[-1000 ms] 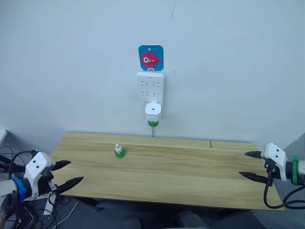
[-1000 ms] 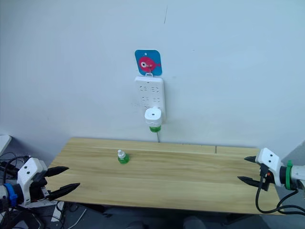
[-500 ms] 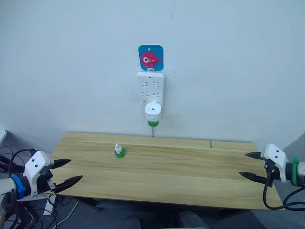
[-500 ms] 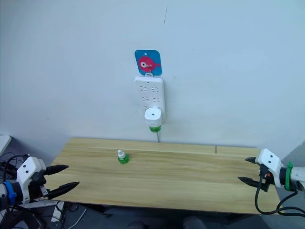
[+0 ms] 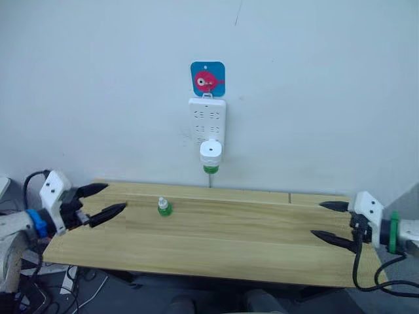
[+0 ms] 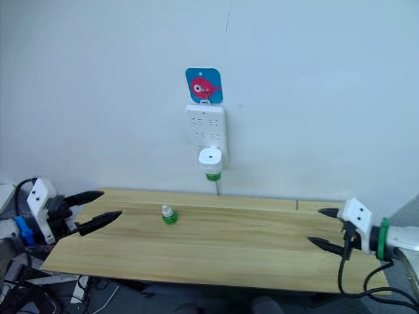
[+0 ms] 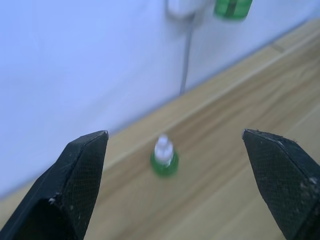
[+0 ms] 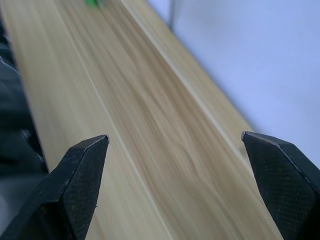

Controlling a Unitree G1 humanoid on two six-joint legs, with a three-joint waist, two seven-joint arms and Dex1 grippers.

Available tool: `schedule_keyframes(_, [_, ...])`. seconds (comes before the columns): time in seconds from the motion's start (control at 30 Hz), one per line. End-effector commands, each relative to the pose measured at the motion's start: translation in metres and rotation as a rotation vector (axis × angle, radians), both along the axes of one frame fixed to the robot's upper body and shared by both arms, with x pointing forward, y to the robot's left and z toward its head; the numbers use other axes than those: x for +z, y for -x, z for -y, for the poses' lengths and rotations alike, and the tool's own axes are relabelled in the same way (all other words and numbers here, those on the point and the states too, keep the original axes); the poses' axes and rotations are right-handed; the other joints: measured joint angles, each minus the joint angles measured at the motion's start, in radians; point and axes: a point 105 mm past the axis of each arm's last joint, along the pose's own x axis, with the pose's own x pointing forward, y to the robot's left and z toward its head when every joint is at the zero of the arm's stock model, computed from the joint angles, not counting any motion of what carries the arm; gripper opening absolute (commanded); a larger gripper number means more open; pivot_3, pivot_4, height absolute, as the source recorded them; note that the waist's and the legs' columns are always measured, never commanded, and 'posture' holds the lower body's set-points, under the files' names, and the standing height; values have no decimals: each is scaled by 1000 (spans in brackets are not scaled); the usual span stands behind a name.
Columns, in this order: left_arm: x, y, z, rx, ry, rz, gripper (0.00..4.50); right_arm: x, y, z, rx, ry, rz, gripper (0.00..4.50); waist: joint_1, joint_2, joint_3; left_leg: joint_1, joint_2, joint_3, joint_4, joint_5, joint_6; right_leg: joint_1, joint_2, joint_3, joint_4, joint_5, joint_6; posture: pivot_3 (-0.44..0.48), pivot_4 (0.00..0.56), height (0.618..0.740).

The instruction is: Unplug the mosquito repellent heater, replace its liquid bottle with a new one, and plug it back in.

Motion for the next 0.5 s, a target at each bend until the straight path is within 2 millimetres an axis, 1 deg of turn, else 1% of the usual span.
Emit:
schedule_keyframes(0.03, [22, -19, 17, -23, 47, 64, 4500, 35, 2, -37, 49, -96, 90, 4448, -4, 0, 0, 0, 0, -1, 0, 0, 0, 0, 0, 0, 0, 0, 0, -107, 37, 733])
schedule_keyframes(0.13, [30, -37, 30, -37, 80, 94, 4500, 52, 3, -62, 59, -172, 118, 4448, -13, -1, 0, -1, 0, -1, 1, 0, 0, 0, 1, -1, 0, 0, 0, -125, 42, 733])
schedule_keyframes(0.2, [32, -46, 38, -59, 86, 103, 4500, 59, 4, -74, 59, -208, 130, 4448, -20, 0, 1, -3, 0, -2, 3, 0, 0, -1, 1, -1, 0, 0, 0, -133, 47, 733])
schedule_keyframes(0.27, [32, -52, 41, -69, 94, 112, 4500, 63, 5, -81, 59, -227, 134, 4448, -30, -1, 1, -5, 0, -2, 4, 0, 0, -1, 1, -1, -1, 0, 1, -146, 48, 733])
schedule_keyframes(0.37, [31, -62, 44, -70, 96, 129, 3916, 67, 7, -89, 61, -247, 141, 4500, -47, -1, 2, -8, 0, -4, 8, -1, 2, -2, 1, -3, -1, 0, 1, -160, 55, 733])
schedule_keyframes(0.4, [30, -65, 45, -69, 93, 131, 3644, 68, 8, -91, 61, -249, 143, 4500, -49, -1, 2, -8, 0, -5, 9, -2, 2, -2, 1, -3, -1, 0, 1, -165, 55, 733])
schedule_keyframes(0.5, [27, -74, 46, -65, 89, 138, 3644, 69, 6, -95, 50, -244, 158, 4500, -58, -1, 3, -9, 0, -5, 10, -2, 2, -2, 2, -4, -1, 0, 1, -174, 60, 733])
